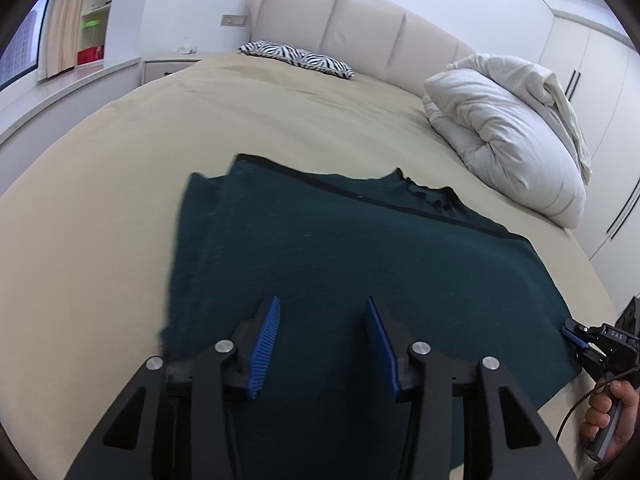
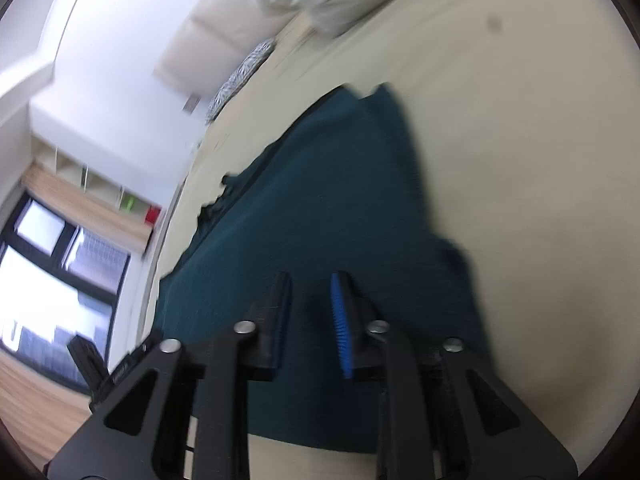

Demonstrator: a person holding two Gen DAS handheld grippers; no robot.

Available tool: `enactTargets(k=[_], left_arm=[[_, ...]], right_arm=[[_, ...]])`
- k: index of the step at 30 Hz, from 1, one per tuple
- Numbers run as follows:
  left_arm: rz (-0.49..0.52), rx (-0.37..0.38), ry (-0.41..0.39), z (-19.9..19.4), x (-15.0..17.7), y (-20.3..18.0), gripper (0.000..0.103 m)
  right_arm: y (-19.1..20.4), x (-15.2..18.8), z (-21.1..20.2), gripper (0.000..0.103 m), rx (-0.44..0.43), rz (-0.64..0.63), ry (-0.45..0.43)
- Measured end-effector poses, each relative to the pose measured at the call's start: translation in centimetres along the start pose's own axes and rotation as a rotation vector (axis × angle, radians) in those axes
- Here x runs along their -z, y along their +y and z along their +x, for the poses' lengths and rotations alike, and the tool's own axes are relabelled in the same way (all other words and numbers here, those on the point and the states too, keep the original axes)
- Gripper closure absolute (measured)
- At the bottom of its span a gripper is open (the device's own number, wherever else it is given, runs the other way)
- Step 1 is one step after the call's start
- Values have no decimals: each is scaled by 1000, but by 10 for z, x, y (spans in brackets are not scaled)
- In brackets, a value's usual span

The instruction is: Fold small clothes

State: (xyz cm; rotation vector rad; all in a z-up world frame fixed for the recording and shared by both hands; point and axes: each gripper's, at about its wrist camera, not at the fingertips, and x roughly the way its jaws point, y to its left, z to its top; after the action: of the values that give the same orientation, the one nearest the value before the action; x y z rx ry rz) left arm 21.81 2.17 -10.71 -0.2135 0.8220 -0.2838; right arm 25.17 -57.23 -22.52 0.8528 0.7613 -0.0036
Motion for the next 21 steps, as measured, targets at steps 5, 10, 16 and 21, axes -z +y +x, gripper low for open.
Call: enactTargets(k=[5,10,16,21], left_arm=[[-44,-25,-32,-28,9,21,56],[16,-63,-26,-36,15,3,47],[58,-97,60,-16,23,-2,44],[85,-113,68,-12,26,-6,41]], right_arm=[[14,9,-32,83,105,-24,-64],[88,38,-16,68,-51,-157,45],[135,86,54,67,-129,-208,252],[104,82,68,69,-153,-105,266]])
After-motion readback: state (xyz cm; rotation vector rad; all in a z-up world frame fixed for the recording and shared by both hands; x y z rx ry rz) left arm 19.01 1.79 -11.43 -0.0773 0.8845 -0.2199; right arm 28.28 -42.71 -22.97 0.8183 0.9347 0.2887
